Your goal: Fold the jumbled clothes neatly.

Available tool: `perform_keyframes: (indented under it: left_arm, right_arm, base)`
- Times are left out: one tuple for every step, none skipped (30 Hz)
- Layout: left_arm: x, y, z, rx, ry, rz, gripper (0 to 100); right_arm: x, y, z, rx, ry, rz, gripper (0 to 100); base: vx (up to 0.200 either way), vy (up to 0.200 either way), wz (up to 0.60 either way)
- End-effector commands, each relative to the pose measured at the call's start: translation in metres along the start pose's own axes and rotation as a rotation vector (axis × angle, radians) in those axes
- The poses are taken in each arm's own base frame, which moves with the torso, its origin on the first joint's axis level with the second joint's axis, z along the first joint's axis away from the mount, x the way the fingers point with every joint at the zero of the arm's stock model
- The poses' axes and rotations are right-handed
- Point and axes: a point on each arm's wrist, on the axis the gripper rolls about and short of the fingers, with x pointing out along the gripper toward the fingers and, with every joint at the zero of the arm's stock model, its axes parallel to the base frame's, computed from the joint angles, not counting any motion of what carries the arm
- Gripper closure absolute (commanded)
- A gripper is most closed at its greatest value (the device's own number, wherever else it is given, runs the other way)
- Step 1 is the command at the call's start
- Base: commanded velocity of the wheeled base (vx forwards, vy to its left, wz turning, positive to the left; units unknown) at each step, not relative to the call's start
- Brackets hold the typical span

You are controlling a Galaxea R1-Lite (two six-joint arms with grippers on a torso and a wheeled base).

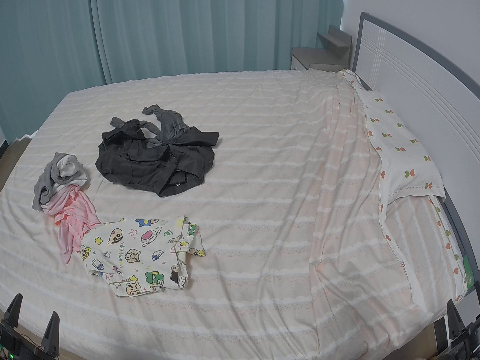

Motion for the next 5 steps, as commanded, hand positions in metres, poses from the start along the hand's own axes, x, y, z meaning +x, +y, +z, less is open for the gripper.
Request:
perform_keyframes:
  left_arm:
    - [0.0002,0.0000,-0.0043,0.000,0.003,0.000,0]
    - [0.0002,0.0000,-0.0043,0.000,0.003,0.000,0]
    - [0.0003,0.0000,-0.0047,0.000,0.005,0.000,0]
    - [0.0003,0.0000,-0.0047,0.000,0.005,0.000,0]
    - [0.0003,0.0000,-0.0047,0.000,0.005,0.000,0]
  right_arm:
    - [0.0003,-0.0001,-0.0047,-0.002,0.004,0.000,0]
    - [0.0003,-0.0001,-0.0047,-0.002,0.004,0.000,0]
    - [0.0003,0.0000,-0.0047,-0.001,0.004,0.002,0]
    - [0.0003,0.0000,-0.0047,-0.001,0.004,0.002,0]
    - [0.0003,0.0000,-0.0047,-0.001,0.004,0.002,0]
  base:
    - [0.000,0.000,0.00]
    - [0.000,0.000,0.00]
    - [0.000,0.000,0.00]
    - [0.000,0.000,0.00]
    - [0.000,0.000,0.00]
